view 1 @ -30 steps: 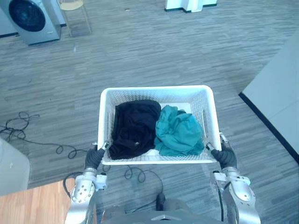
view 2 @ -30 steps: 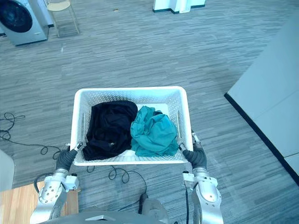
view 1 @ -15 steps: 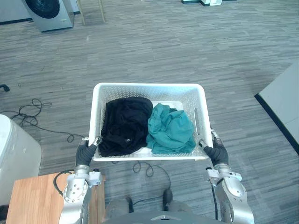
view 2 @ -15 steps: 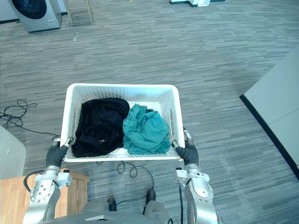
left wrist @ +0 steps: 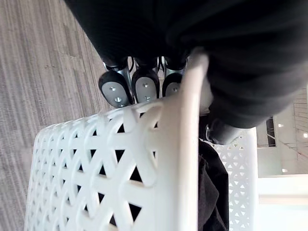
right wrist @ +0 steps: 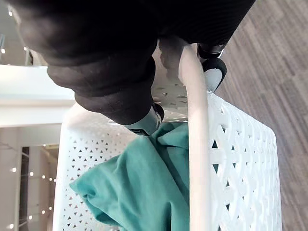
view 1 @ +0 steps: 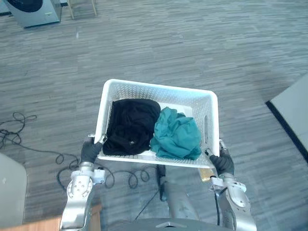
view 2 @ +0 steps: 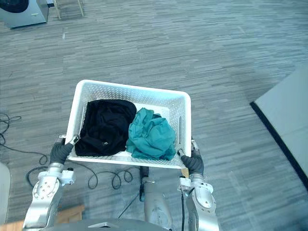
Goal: Pick up the laundry basket with both hands and put the clothes into the washing machine.
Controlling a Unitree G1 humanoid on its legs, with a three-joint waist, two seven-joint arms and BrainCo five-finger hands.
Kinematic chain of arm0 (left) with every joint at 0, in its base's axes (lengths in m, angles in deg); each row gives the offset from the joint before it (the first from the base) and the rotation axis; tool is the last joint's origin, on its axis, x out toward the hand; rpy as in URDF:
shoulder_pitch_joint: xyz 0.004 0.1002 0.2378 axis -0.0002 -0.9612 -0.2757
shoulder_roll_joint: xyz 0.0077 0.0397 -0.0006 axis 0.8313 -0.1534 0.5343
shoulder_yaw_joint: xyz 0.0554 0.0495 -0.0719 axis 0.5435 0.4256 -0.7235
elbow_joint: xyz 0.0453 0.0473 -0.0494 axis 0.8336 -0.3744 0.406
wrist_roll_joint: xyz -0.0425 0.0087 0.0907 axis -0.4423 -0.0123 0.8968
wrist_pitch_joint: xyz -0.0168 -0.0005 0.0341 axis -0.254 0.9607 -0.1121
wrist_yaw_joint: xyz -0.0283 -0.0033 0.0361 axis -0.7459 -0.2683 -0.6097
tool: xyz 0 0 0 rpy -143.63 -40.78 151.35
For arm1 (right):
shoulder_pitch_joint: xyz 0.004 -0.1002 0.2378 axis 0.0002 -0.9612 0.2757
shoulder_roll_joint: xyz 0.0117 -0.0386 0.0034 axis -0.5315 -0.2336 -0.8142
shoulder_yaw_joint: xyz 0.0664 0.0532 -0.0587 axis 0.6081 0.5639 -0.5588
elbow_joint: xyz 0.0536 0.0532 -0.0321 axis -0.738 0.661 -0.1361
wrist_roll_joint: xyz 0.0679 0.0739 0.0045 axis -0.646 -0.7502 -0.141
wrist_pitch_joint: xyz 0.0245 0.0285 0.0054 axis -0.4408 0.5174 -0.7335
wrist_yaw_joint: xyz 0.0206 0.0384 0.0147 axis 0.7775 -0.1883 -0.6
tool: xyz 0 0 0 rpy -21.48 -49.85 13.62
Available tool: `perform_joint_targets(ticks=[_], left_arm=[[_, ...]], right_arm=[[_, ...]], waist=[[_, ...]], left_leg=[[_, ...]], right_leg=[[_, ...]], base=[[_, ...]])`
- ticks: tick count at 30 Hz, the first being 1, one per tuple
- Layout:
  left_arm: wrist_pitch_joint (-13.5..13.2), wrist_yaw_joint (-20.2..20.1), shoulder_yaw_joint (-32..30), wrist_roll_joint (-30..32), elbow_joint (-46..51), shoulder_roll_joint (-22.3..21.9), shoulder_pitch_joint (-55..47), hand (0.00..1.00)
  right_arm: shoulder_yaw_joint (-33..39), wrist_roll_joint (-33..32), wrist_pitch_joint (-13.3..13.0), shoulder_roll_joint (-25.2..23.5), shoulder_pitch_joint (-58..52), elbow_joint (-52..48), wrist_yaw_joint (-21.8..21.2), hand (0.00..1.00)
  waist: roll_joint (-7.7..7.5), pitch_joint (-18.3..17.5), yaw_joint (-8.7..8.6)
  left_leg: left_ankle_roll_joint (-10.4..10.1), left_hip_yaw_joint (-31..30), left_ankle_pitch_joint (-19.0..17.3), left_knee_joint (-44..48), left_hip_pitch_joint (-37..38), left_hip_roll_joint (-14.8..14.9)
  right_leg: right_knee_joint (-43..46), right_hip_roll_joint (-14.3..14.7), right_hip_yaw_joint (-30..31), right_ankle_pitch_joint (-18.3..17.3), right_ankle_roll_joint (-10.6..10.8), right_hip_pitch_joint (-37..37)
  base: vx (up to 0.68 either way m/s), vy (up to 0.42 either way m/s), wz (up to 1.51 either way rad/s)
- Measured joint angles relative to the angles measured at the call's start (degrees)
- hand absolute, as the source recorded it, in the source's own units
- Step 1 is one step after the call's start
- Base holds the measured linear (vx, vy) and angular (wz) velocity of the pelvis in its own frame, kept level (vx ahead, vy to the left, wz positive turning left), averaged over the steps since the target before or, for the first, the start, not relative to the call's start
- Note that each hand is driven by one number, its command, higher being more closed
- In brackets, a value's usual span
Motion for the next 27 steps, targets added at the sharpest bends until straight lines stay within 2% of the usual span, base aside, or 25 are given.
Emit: perform_joint_targets(ticks=[1, 2, 3, 4, 6, 8, 9, 11, 12, 13, 14, 15, 16, 17, 18, 19, 20, 21, 22, 23, 24, 25, 26, 27], left_arm=[[0.0, 0.29, 0.18, 0.16, -0.09, -0.01, 0.13, 1.0], [0.0, 0.33, 0.2, 0.15, -0.23, -0.24, 0.12, 1.0], [-0.05, 0.4, 0.25, -0.38, -0.26, -0.54, -0.78, 1.0], [-0.08, 0.5, 0.45, -1.36, -0.26, -0.79, -1.19, 1.0], [-0.37, 0.56, 0.52, -2.24, -0.18, -1.08, -2.09, 1.0], [-0.66, 0.73, 0.17, -2.81, -0.08, -1.84, -3.24, 1.0], [-0.78, 0.69, -0.43, -3.07, 0.01, -2.83, -3.85, 1.0], [-0.85, 0.77, -1.64, -3.12, 0.14, -4.31, -4.51, 1.0], [-0.88, 0.85, -2.76, -3.13, 1.21, -5.37, -5.42, 1.0], [-0.88, 1.34, -3.1, -3.12, 3.61, -6.1, -7.36, 1.0], [-1.01, 1.56, -3.25, -3.11, 4.58, -5.9, -7.26, 1.0], [-1.13, 1.49, -4.35, -3.03, 4.54, -5.44, -5.98, 1.0], [-1.17, 1.07, -3.23, -2.45, 3.92, -5.44, -4.7, 1.0], [-1.19, 0.91, -2.8, -1.87, 4.19, -6.05, -4.78, 1.0], [-1.24, 1.5, -2.65, -1.42, 5.74, -6.29, -7.01, 1.0], [-1.08, 1.71, -3.64, -1.43, 5.38, -5.28, -7.16, 1.0], [0.15, 1.57, -4.78, -1.3, 4.68, -5.01, -7.32, 1.0], [0.47, 1.63, -5.22, -1.23, 4.14, -5.39, -8.48, 1.0], [0.47, 1.63, -5.14, -1.23, 4.15, -5.32, -9.19, 1.0], [0.45, 1.54, -4.73, -1.16, 4.19, -5.15, -9.8, 1.0], [0.32, 1.45, -4.04, -0.96, 4.24, -4.74, -9.79, 1.0], [-0.26, 1.4, -3.33, -0.94, 4.46, -3.87, -9.79, 1.0], [-1.15, 1.37, -2.88, -0.95, 4.63, -2.41, -9.41, 1.0], [-1.22, 1.33, -2.66, -0.94, 4.58, -1.82, -8.69, 1.0]], right_arm=[[-0.05, 0.0, 0.15, 0.22, -0.47, -0.92, 0.14, 1.0], [-0.09, -0.01, 0.28, 0.43, -0.93, -1.83, 0.21, 1.0], [-0.31, -0.09, 0.48, 1.54, -1.71, -4.29, 0.42, 1.0], [-0.29, -0.09, 0.48, 2.32, -1.51, -5.12, 0.91, 1.0], [-0.58, -0.11, 0.1, 3.24, -0.72, -5.71, 1.77, 1.0], [-0.98, -0.13, -0.01, 3.81, -0.28, -5.71, 1.92, 1.0], [-1.16, -0.12, 0.0, 3.98, 0.41, -5.57, 1.87, 1.0], [-2.08, -0.11, 0.01, 5.06, 1.87, -5.25, 1.79, 1.0], [-2.94, -0.12, 0.01, 6.01, 2.73, -5.14, 1.63, 1.0], [-3.28, -0.1, -0.06, 6.24, 3.51, -4.94, 1.2, 1.0], [-3.28, -0.09, -0.5, 5.21, 4.38, -3.96, 0.95, 1.0], [-3.11, -0.05, -0.76, 3.1, 5.87, -2.33, 0.82, 1.0], [-1.72, -0.05, -1.58, 2.49, 6.45, -0.36, 0.87, 1.0], [-1.19, -0.01, -1.63, 2.65, 6.49, 0.14, 0.83, 1.0], [-1.67, 0.02, -1.63, 3.17, 6.1, 0.44, 0.45, 1.0], [-2.21, 0.06, -1.54, 1.85, 6.34, 1.28, 0.06, 1.0], [-2.88, 0.9, -1.0, 0.67, 5.67, 1.61, 0.1, 1.0], [-3.29, 1.9, -0.7, 0.0, 5.36, 2.67, -0.22, 1.0], [-3.23, 2.14, -0.7, -0.46, 4.61, 2.89, -0.55, 1.0], [-3.15, 2.28, -0.72, -0.84, 2.81, 2.47, -0.68, 1.0], [-3.06, 2.18, -0.74, -0.86, 0.58, 1.59, -0.8, 1.0], [-2.98, 2.0, -0.85, -0.88, -1.0, 0.54, -1.02, 1.0], [-2.5, 1.57, -1.01, -0.81, -1.24, -0.15, -1.11, 1.0], [-2.05, 1.34, -1.15, -0.63, -1.17, -0.4, -1.1, 1.0]], waist=[[0.51, 0.37, 0.08], [1.05, 0.65, 0.1], [1.47, 1.02, 1.91], [1.26, 1.14, 2.9], [0.49, 1.68, 4.03], [0.0, 1.93, 4.77], [0.22, 1.81, 5.48], [0.76, 1.55, 6.7], [0.94, 1.39, 7.28], [0.82, 0.6, 8.31], [-0.93, 0.22, 9.27], [-2.91, 0.7, 8.66], [-5.02, 0.42, 6.72], [-5.86, 0.28, 5.92], [-5.99, -0.09, 6.84], [-8.82, 0.15, 6.43], [-9.74, -0.2, 6.31], [-8.45, 0.27, 6.53], [-7.58, 0.34, 6.46], [-5.58, -0.03, 5.75], [-4.12, -0.71, 4.39], [-2.87, -1.35, 2.9], [-2.77, -1.5, 1.17], [-3.04, -1.76, 0.53]], left_leg=[[1.44, 0.31, 4.38, 10.29, -3.13, 2.24], [2.44, 0.46, 8.75, 17.16, -5.68, 3.97], [5.73, 3.02, 17.57, 37.68, -12.98, 10.68], [6.53, 4.3, 16.79, 44.74, -16.14, 12.2], [7.33, 6.73, 13.92, 49.7, -21.29, 12.18], [6.76, 8.66, 10.66, 44.35, -25.87, 9.38], [5.73, 9.25, 8.63, 35.91, -28.42, 6.27], [3.6, 9.37, 8.1, 18.57, -31.91, 2.82], [0.74, 9.3, 10.19, 6.14, -32.88, 1.04], [-0.62, 9.79, 13.71, -3.39, -31.2, -1.48], [6.13, 9.2, 18.14, -1.8, -30.78, -3.58], [6.97, 11.59, 16.69, 7.94, -34.47, -3.46], [6.96, 14.91, 12.35, 11.75, -39.36, -6.75], [8.19, 16.32, 12.45, 8.25, -38.72, -9.08], [14.39, 16.73, 17.86, -0.96, -34.76, -10.63], [16.72, 17.8, 15.16, 3.87, -34.18, -12.13], [16.48, 16.45, 8.81, 7.56, -30.99, -14.05], [15.63, 14.52, 4.62, 6.67, -25.02, -14.8], [14.83, 13.23, 3.63, 4.75, -21.45, -15.01], [13.68, 10.12, 2.75, -0.19, -14.91, -14.74], [13.23, 7.49, 2.52, -3.74, -11.07, -14.08], [12.3, 5.62, 2.63, -7.0, -7.64, -13.22], [9.49, 3.69, 3.59, -11.7, -2.86, -12.72], [7.98, 3.02, 3.71, -14.85, 0.67, -12.5]], right_leg=[[3.52, 0.45, -1.18, -3.16, -0.63, 1.13], [4.97, 0.64, -2.09, -4.67, -0.44, 2.56], [6.95, 1.94, -2.86, -9.88, -1.99, 7.94], [6.81, 2.08, -2.65, -11.98, -2.56, 10.87], [5.37, 1.43, -1.21, -15.79, -2.99, 16.92], [2.2, 0.6, 0.23, -19.22, -4.28, 22.64], [0.42, -0.27, 1.1, -21.03, -4.9, 25.6], [-1.95, -1.28, 1.82, -23.66, -4.92, 29.71], [-4.27, -1.64, 1.43, -24.39, -3.14, 32.94], [-7.42, -1.99, 0.16, -23.66, 1.33, 36.33], [-7.25, -3.44, 1.19, -23.54, 3.78, 37.82], [-5.2, -4.78, 2.61, -23.92, 4.01, 38.97], [2.36, -6.38, 3.27, -24.28, 4.68, 38.42], [10.15, -7.68, 3.43, -24.16, 5.95, 36.64], [30.36, -9.54, 4.31, -18.09, 10.06, 30.63], [38.93, -12.97, 3.96, -14.33, 10.55, 28.89], [49.98, -15.75, 4.39, -12.19, 9.45, 24.83], [53.15, -16.44, 3.14, -13.64, 5.95, 21.67], [52.79, -16.09, 2.32, -15.04, 3.65, 20.07], [49.9, -13.46, 1.11, -18.91, 0.09, 15.8], [46.52, -11.22, 0.52, -21.59, -0.52, 11.72], [41.2, -9.28, 0.04, -22.7, -0.07, 7.17], [30.25, -7.98, 0.24, -21.62, 0.71, 2.36], [17.62, -7.26, 0.3, -17.98, 1.48, 0.67]], base=[[0.67, -0.259, 0.2], [0.79, -0.29, 0.11], [0.63, -0.202, -0.02], [0.64, -0.185, -0.11], [0.7, -0.15, -0.07], [0.6, -0.055, -0.01], [0.6, 0.018, -0.13], [0.63, 0.067, -0.21], [0.7, 0.139, -0.34], [0.91, 0.22, -0.47], [1.0, 0.226, -0.16], [0.85, 0.2, 0.93], [0.79, 0.198, 1.54], [0.69, 0.223, 1.28], [0.68, 0.165, 0.6], [0.71, 0.015, 0.45], [0.78, -0.062, 0.4], [0.82, -0.035, 0.22], [0.84, 0.033, 0.05], [0.79, 0.037, 0.38], [0.78, 0.016, 0.73], [0.76, -0.02, 0.91], [0.79, -0.072, 0.77], [0.98, -0.126, 0.62]])
